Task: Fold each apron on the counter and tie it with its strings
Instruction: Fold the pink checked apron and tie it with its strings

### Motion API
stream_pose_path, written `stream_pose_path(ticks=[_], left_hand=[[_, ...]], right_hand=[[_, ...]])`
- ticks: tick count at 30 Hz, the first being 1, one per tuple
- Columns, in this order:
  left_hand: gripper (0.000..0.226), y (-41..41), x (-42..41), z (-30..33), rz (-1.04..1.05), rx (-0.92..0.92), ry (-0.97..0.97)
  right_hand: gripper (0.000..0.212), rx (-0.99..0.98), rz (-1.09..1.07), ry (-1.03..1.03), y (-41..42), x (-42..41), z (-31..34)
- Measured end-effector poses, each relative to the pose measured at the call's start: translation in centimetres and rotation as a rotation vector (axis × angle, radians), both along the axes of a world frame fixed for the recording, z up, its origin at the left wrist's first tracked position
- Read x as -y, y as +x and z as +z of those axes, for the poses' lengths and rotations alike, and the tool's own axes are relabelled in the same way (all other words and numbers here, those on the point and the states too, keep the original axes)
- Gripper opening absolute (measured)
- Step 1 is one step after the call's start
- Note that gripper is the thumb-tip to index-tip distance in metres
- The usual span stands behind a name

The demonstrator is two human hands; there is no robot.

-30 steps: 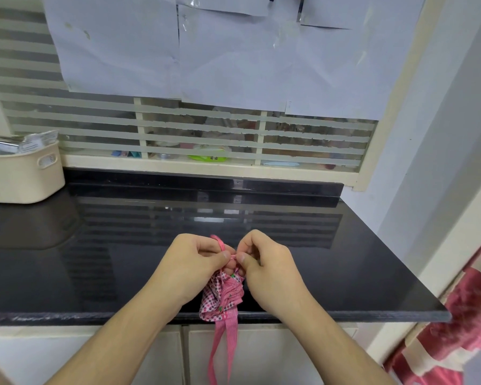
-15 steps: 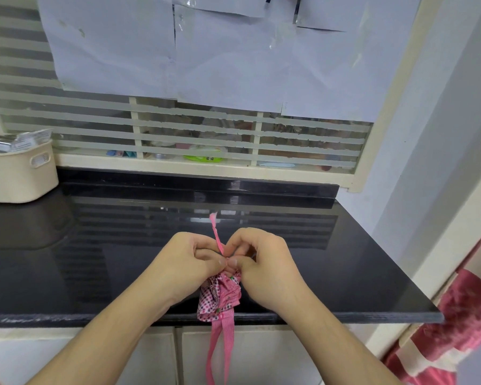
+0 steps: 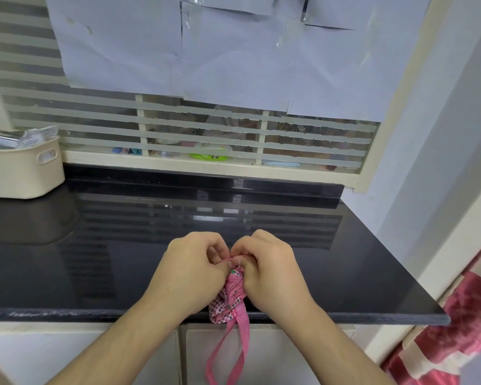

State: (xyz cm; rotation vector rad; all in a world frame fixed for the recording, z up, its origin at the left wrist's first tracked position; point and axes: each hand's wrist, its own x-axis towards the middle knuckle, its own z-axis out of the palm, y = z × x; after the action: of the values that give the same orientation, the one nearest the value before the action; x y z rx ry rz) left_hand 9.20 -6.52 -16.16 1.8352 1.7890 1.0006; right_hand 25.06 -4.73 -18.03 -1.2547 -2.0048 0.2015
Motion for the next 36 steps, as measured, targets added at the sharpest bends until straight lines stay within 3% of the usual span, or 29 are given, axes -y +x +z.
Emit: stream_pose_path(ticks=[3, 5, 9, 15, 21, 25, 33, 36], left_hand=[[0.015, 0.0, 0.3, -0.3, 0.004, -0.030, 0.036], [0.015, 0.0, 0.3, -0.5, 0.009, -0.046, 0.073], [0.017, 0.4, 0.4, -1.0, 0.015, -0.102, 0.115], [0.027, 0.2, -0.1, -2.0, -0.009, -0.101, 0.145], [0.023, -0.2, -0.4, -2.3, 0.023, 0.114, 0.089], [0.050, -0.1, 0.4, -2.6, 0.030, 0.255, 0.164], [0.017, -0.5, 0.4, -2.8, -0.096, -0.007, 0.259], [0.023, -0.2, 0.3, -2.7, -0.055, -0.049, 0.276]], right_hand=[[0.020, 0.081, -0.047, -0.006, -0.3, -0.1, -0.3], [0.021, 0.079, -0.071, -0.115, -0.5, -0.2, 0.0], [0.026, -0.108, -0.061, -0.472, -0.8, -0.4, 1.0], [0.028, -0.186, 0.021, -0.643, -0.4, -0.8, 1.7], [0.039, -0.392, 0.074, -0.767, -0.3, -0.7, 1.8], [0.042, -0.624, 0.054, -0.828, -0.6, -0.7, 1.1], [0.049, -0.636, 0.092, -0.803, -0.8, -0.5, 0.9], [0.046, -0.635, 0.074, -0.797, -1.0, -0.4, 1.0]])
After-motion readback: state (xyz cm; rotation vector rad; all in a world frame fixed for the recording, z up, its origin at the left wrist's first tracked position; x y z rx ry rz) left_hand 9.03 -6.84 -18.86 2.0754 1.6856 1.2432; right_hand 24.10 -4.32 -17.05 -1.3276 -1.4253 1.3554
